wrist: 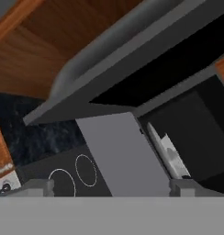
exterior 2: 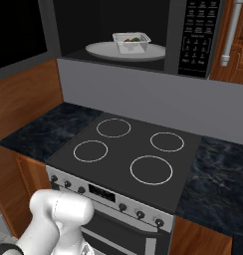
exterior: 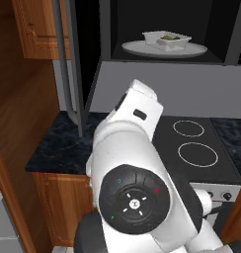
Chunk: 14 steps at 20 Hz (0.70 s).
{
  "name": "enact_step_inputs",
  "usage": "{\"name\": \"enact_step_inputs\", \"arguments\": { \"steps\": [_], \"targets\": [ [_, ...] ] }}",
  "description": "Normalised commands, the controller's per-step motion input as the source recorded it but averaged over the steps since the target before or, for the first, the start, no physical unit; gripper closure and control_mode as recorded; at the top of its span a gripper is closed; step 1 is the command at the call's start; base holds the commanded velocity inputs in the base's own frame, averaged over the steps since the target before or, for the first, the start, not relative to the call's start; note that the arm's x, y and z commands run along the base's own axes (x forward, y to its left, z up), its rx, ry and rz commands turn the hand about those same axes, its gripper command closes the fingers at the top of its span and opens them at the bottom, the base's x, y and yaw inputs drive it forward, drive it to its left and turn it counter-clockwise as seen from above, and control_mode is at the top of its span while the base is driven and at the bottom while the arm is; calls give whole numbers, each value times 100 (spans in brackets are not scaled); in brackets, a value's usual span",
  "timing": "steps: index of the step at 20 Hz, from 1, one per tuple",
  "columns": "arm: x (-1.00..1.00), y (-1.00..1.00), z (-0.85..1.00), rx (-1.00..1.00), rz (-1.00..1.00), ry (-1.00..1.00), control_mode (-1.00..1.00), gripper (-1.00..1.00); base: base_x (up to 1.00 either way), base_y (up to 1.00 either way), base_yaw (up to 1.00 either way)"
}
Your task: Place the tupperware containing the chicken drumstick and squash meal in the microwave. Close the microwave door and press the start button to reheat the meal.
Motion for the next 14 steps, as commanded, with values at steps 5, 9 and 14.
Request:
{"name": "enact_step_inputs", "arguments": {
  "steps": [5,9,14],
  "targets": [
    [0,67,-23,-25,0,-8,-100,-100,0,0,0],
    [0,62,-21,-26,0,-19,-100,-100,0,0,0],
    [1,63,-5,-25,0,-19,-100,-100,0,0,0]
  ]
}}
